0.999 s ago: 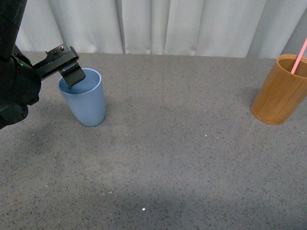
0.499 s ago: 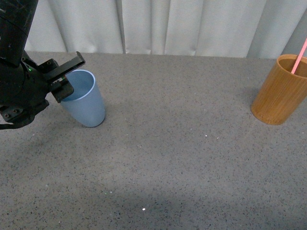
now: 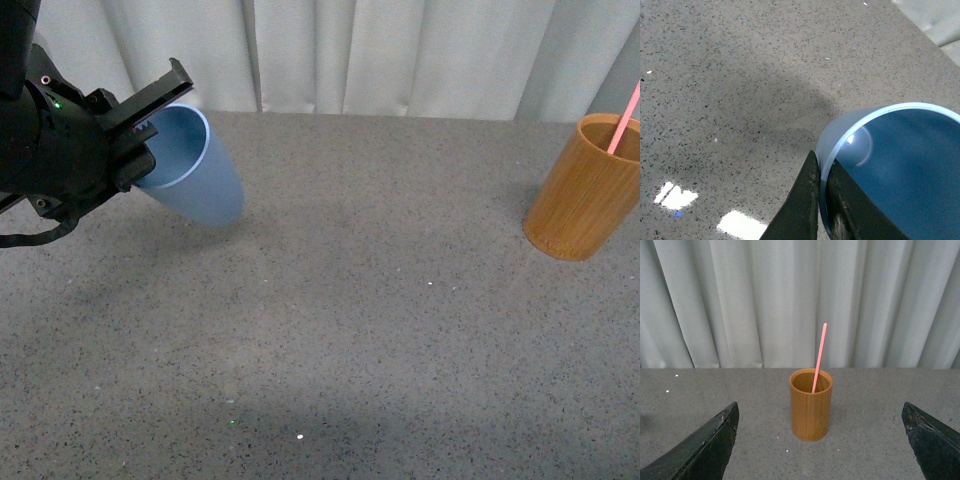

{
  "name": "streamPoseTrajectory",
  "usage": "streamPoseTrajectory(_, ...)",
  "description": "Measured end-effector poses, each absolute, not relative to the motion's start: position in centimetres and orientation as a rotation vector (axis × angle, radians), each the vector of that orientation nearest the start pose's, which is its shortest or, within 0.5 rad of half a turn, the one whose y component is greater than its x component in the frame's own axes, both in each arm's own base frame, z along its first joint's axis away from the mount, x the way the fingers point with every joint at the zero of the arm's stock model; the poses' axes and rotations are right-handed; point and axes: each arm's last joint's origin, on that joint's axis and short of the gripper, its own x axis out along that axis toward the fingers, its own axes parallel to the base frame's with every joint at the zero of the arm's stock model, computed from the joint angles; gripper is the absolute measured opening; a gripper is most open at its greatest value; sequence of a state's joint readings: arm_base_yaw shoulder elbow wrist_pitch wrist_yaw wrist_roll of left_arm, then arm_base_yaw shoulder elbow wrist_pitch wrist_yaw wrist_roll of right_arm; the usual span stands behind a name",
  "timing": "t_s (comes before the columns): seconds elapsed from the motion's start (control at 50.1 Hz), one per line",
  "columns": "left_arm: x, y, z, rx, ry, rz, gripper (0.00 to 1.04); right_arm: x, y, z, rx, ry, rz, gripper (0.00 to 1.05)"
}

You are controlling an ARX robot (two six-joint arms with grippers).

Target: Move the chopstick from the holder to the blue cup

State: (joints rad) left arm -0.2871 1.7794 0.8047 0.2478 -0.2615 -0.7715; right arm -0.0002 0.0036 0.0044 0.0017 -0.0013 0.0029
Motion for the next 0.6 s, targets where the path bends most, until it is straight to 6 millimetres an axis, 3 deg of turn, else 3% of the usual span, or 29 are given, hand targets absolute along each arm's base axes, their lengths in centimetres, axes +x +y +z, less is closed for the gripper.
streamPoseTrajectory(0.12,31.8,-9.7,13.3,-0.538,0.663,0.207,0.04,9.8,0.0,16.5,0.003,-0.002,0.001,0.95)
streamPoseTrajectory(0.28,30.9,-12.4,13.3,-0.529,0.683,0.125,0.04,9.8,0.0,16.5,0.003,-0.002,0.001,0.95)
streamPoseTrajectory(0.599,30.5,-15.7,12.0,-0.538,0.752,0.042,0.04,9.8,0.0,16.5,0.003,-0.002,0.001,0.95)
